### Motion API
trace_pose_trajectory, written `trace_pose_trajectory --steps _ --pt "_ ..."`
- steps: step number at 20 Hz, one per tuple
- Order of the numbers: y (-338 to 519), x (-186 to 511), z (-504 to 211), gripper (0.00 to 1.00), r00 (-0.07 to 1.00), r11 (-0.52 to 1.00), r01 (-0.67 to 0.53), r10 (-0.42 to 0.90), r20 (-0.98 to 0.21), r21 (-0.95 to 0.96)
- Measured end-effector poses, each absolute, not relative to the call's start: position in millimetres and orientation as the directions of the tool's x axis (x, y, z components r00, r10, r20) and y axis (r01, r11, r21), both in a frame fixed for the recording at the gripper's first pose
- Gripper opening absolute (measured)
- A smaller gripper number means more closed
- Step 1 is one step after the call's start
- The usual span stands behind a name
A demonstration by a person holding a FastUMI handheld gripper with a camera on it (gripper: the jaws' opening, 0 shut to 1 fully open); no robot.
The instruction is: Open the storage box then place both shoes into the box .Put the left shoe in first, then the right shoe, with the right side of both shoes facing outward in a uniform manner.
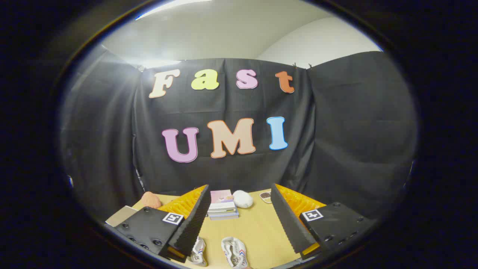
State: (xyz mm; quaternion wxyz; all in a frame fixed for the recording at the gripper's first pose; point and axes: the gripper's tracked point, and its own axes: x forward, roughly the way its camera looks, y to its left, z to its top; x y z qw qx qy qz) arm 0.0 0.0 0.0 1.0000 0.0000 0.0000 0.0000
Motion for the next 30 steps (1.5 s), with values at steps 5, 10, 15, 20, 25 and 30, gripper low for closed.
trace_pose_trajectory --steps 5,10,15,20,25,30 --pt "-10.8 7.8 -0.5 0.99 1.0 1.0 0.017 -0.017 -0.006 -0.01" --pt "-14.1 11.3 -4.0 0.99 1.0 0.999 0.026 -0.026 -0.009 -0.027" --pt "-15.5 15.8 -6.1 0.99 0.999 0.999 0.035 -0.035 -0.012 -0.006" --pt "-15.2 17.2 -10.6 0.99 0.999 0.999 0.043 -0.043 -0.022 0.012" --pt "-3.7 15.1 -24.5 0.99 0.998 0.997 0.033 -0.029 -0.054 0.073" --pt "21.5 10.3 -46.5 0.99 0.996 0.98 0.011 0.008 -0.093 0.199"
